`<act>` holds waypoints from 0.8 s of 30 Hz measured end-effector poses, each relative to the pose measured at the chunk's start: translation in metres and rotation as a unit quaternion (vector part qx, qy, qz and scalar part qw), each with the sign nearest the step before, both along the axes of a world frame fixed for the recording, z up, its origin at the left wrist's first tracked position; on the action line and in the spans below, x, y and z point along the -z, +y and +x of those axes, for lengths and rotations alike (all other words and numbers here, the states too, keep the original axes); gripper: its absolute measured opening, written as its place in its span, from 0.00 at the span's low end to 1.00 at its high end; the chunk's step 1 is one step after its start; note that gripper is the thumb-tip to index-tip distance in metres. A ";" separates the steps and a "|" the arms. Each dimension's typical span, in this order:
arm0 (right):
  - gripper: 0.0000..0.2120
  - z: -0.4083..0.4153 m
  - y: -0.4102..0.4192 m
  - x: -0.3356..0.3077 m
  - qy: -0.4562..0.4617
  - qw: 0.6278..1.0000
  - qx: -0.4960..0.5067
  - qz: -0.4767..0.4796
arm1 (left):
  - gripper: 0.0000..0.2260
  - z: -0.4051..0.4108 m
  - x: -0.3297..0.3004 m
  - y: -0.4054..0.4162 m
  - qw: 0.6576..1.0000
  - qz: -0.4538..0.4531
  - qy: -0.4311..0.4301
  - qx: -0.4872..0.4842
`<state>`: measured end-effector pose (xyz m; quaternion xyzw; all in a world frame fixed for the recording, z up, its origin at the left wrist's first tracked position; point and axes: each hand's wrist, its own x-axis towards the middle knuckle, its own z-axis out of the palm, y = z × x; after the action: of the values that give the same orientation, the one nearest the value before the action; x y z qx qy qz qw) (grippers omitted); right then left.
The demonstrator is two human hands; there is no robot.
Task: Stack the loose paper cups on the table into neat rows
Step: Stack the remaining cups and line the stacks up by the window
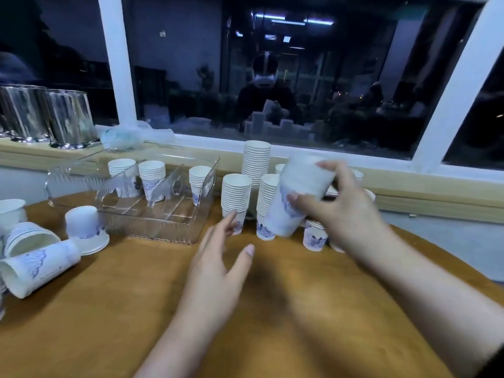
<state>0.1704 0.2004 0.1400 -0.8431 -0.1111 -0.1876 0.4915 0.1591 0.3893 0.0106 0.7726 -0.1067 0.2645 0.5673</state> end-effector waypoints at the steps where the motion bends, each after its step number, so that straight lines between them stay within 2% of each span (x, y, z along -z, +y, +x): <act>1: 0.24 0.015 -0.007 -0.016 -0.022 1.000 0.010 -0.010 | 0.23 0.011 -0.003 0.001 1.000 0.010 -0.012 -0.018; 5: 0.24 0.086 -0.024 -0.060 -0.077 0.994 0.052 -0.052 | 0.16 0.044 -0.006 0.004 0.993 0.061 -0.068 -0.081; 9: 0.26 0.159 -0.028 -0.067 -0.042 0.992 0.084 -0.084 | 0.16 0.060 0.011 0.006 0.985 0.088 -0.097 -0.115; 12: 0.24 0.195 -0.024 -0.056 -0.016 0.983 0.106 -0.151 | 0.15 0.067 0.015 0.008 0.984 0.098 -0.096 -0.118; 19: 0.24 0.236 -0.012 -0.036 0.017 0.967 0.124 -0.223 | 0.15 0.072 0.016 0.009 0.985 0.094 -0.098 -0.109; 24: 0.34 0.239 -0.012 -0.026 0.064 0.927 0.105 -0.354 | 0.14 0.073 0.013 0.010 0.987 0.084 -0.088 -0.108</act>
<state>0.4093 0.1882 0.1660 -0.9794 -0.0498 -0.1319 0.1444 0.2320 0.3993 -0.0020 0.7981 -0.0942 0.3810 0.4571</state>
